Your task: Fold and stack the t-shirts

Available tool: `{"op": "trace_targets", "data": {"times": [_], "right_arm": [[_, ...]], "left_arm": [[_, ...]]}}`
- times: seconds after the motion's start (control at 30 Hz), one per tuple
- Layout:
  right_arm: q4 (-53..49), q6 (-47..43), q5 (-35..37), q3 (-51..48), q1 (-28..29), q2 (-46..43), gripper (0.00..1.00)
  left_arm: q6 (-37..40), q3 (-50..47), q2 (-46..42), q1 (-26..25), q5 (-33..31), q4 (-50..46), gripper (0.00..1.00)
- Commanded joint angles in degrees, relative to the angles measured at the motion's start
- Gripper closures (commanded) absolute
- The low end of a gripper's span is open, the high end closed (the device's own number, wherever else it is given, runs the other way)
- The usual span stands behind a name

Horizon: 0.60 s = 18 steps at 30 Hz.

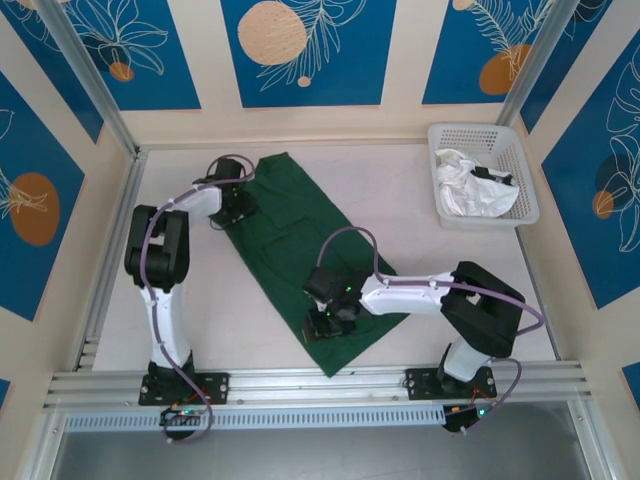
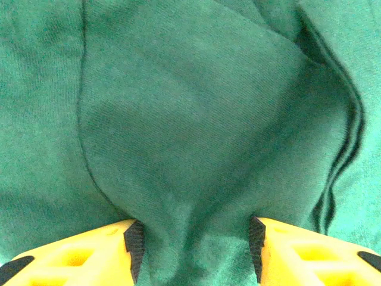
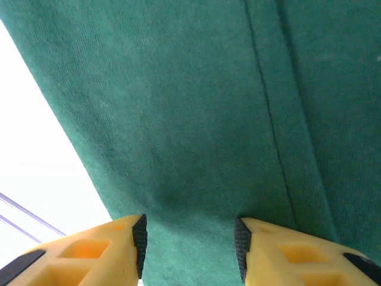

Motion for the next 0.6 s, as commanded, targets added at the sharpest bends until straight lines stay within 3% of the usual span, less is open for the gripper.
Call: {"op": "trace_targets", "data": {"times": [0.0,0.27,0.57], "right_arm": [[0.8,4.9,-0.8,0.9,0.8,4.7,0.54],[4.7,14.3,-2.6,4.5,1.1,10.7,0.52],[10.2,24.8,-6.0,12.9,1.3,20.2,0.51]], "left_arm": [[2.1,5.6,7.5,-1.6,3.5,-2.2,0.48],[5.3,25.2,20.6,-6.4,6.6,-6.8,0.45],[10.0,56.9,36.2,-7.9,10.3,-17.7,0.43]]}}
